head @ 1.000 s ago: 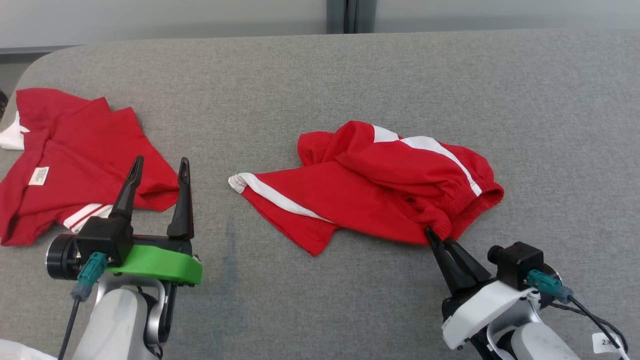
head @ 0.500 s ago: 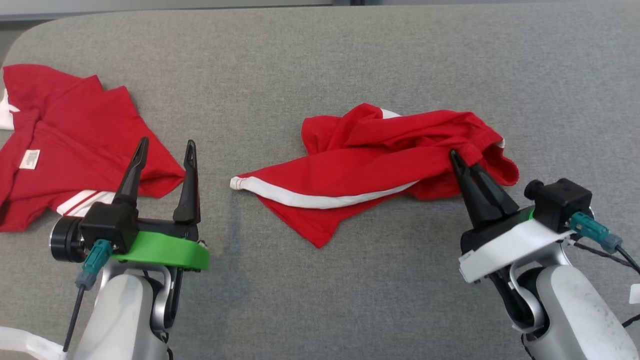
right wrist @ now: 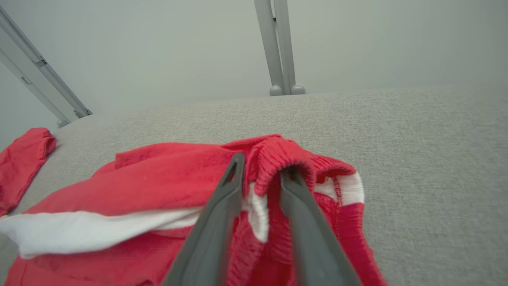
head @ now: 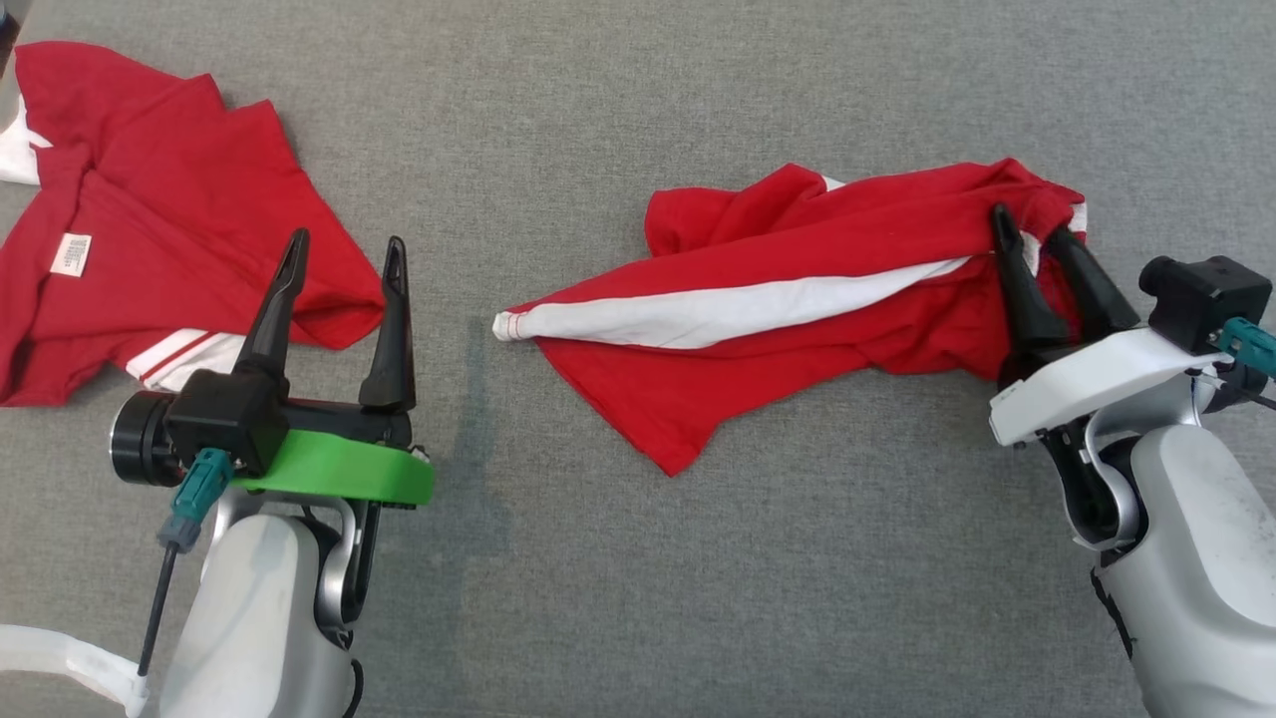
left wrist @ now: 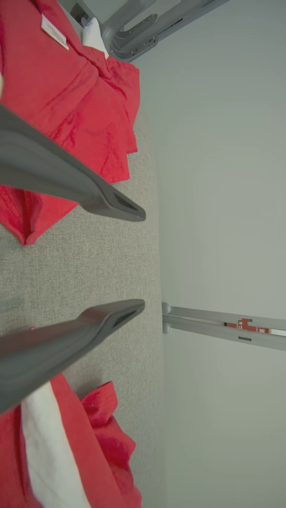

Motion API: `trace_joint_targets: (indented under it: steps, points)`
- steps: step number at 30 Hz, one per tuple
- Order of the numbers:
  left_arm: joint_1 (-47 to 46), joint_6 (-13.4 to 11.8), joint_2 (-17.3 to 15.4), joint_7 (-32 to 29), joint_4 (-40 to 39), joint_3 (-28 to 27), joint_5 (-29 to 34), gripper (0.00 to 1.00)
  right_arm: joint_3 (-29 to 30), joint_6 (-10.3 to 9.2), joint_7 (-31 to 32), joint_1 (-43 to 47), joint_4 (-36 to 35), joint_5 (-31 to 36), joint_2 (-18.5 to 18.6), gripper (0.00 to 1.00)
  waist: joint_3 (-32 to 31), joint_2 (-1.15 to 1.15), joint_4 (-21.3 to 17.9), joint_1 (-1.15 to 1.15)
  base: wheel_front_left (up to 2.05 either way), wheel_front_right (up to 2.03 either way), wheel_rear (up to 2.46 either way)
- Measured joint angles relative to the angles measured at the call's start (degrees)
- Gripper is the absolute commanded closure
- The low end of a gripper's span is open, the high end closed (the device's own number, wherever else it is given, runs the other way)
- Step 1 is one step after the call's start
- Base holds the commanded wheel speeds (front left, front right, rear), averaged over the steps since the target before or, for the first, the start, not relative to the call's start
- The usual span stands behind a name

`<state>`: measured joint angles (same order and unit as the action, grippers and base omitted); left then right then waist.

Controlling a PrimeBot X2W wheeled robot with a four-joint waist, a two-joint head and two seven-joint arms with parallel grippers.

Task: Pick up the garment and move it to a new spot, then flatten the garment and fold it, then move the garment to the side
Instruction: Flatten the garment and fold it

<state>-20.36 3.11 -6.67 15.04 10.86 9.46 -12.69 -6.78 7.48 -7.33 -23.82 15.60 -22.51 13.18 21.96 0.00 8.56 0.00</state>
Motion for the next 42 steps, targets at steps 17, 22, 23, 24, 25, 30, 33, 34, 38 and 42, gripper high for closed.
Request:
trace_joint_targets:
  steps: [17, 22, 23, 24, 25, 30, 33, 34, 38, 42]
  points:
    - [2.8, 0.9, 0.7, 0.0, 1.8, -2.6, 1.8, 0.00, 3.5, 0.00, -4.4, 9.0, -7.3, 8.1, 0.5, 0.00, -4.8, 0.00, -2.8, 0.00, 0.00, 0.00, 0.00]
    - [5.1, 1.2, 0.6, 0.0, 2.4, -2.8, 2.2, 0.00, 3.9, 0.00, -2.0, 14.1, -12.8, 9.3, -1.3, 0.00, -7.4, 0.00, -4.1, 0.00, 0.00, 0.00, 0.00]
    - [5.5, 1.2, 0.6, 0.0, 2.5, -2.8, 2.2, 0.00, 4.0, 0.00, -1.5, 15.1, -13.8, 9.5, -1.8, 0.00, -7.9, 0.00, -4.3, 0.00, 0.00, 0.00, 0.00]
    - [5.9, 1.2, 0.5, 0.0, 2.6, -2.7, 2.2, 0.00, 4.1, 0.01, -1.1, 15.9, -14.5, 9.6, -2.2, 0.00, -8.3, 0.00, -4.5, 0.00, 0.00, 0.00, 0.00]
    - [6.3, 1.2, 0.5, 0.0, 2.8, -2.7, 2.3, 0.00, 4.2, 0.00, -0.6, 16.7, -15.3, 9.6, -2.5, 0.00, -8.7, 0.00, -4.8, 0.00, 0.00, 0.00, 0.00]
    - [7.6, 1.3, 0.2, 0.0, 3.5, -2.2, 2.5, 0.00, 4.6, 0.00, 1.3, 19.2, -18.3, 10.1, -3.7, 0.00, -10.4, 0.00, -5.9, 0.00, 0.00, 0.00, 0.00]
    - [7.8, 1.4, 0.2, 0.0, 3.7, -1.8, 2.6, 0.00, 5.0, 0.00, 1.9, 19.8, -19.3, 10.2, -4.2, 0.00, -10.7, 0.00, -6.1, 0.00, 0.00, 0.00, 0.00]
    - [7.8, 1.4, 0.2, 0.0, 3.8, -1.7, 2.7, 0.00, 5.1, 0.00, 2.1, 20.0, -19.6, 10.2, -4.3, 0.00, -10.6, 0.00, -6.1, 0.00, 0.00, 0.00, 0.00]
    - [7.4, 1.9, -0.2, -2.4, 4.5, -0.3, 2.7, 0.00, 5.5, 0.00, 2.5, 20.0, -20.5, 10.3, -4.6, 0.00, -10.0, 0.00, -6.0, 0.00, 0.00, 0.00, 0.00]
    - [4.2, 3.0, -0.4, -9.4, 6.7, 2.0, 1.8, 0.00, 5.1, 0.00, 2.7, 19.8, -20.7, 10.3, -4.8, 0.00, -8.7, 0.00, -6.0, 0.00, 0.00, 0.00, 0.00]
